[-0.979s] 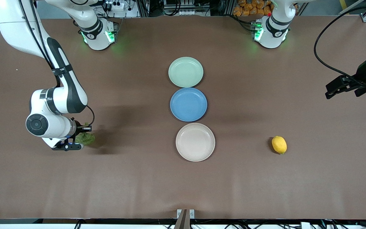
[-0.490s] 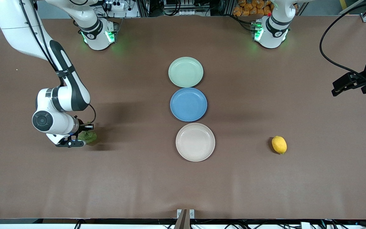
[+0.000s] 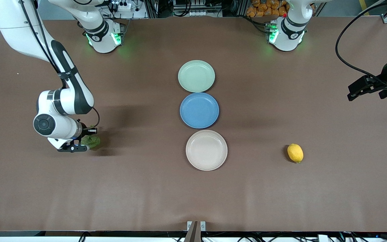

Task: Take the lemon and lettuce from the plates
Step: 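Lower the lettuce onto the table with the right gripper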

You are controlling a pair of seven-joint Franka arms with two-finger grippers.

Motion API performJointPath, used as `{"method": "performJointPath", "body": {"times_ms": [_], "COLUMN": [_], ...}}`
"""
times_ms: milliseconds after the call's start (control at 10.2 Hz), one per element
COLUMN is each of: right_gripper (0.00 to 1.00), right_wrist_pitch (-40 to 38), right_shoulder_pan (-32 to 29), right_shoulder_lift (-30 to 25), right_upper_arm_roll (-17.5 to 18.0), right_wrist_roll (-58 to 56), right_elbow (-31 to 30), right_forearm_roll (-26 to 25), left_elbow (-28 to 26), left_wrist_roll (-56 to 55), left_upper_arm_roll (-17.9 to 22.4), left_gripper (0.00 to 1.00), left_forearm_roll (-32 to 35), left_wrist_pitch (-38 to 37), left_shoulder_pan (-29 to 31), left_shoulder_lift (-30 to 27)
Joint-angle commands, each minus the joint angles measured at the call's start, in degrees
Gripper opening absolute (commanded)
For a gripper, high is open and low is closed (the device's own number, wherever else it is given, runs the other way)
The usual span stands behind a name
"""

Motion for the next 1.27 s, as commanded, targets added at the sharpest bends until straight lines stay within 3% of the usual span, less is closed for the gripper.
{"method": "performJointPath", "body": {"times_ms": [0, 392, 881, 979, 1077, 1175], "right_gripper": [0.0, 0.0, 0.0, 0.1, 0.44, 0.99], "right_wrist_pitch": [3.37, 11.28, 10.76, 10.68, 10.59, 10.59], "right_shoulder_pan": [-1.13, -1.04, -1.04, -1.13, -1.39, -1.65], "right_shoulder_lift": [-4.04, -4.92, -6.15, -5.98, -5.89, -6.15], "right_upper_arm_roll": [0.94, 0.94, 0.94, 0.94, 0.94, 0.94], "right_wrist_roll": [-0.19, -0.1, -0.19, -0.19, -0.19, -0.19], "right_elbow": [-6.14, -12.38, -13.01, -12.75, -12.4, -12.39], "right_forearm_roll": [-1.54, -1.54, -1.54, -1.54, -1.54, -1.54], "left_elbow": [-0.29, -0.38, -0.73, -0.73, -0.73, -0.56], "left_wrist_roll": [0.8, 0.62, 0.19, 0.1, 0.53, 0.53], "left_upper_arm_roll": [-0.17, -0.7, -1.32, -1.32, -1.23, -1.32], "left_gripper": [1.0, 1.0, 1.0, 1.0, 1.0, 1.0], "left_forearm_roll": [-1.45, -1.45, -1.36, -1.36, -1.36, -1.36], "left_wrist_pitch": [-0.79, -0.79, -1.22, -1.92, -1.93, -1.93], "left_shoulder_pan": [0.36, 0.27, 0.36, 0.36, 0.36, 0.36], "left_shoulder_lift": [-0.97, -0.97, -0.88, -0.8, -0.71, -0.45]}}
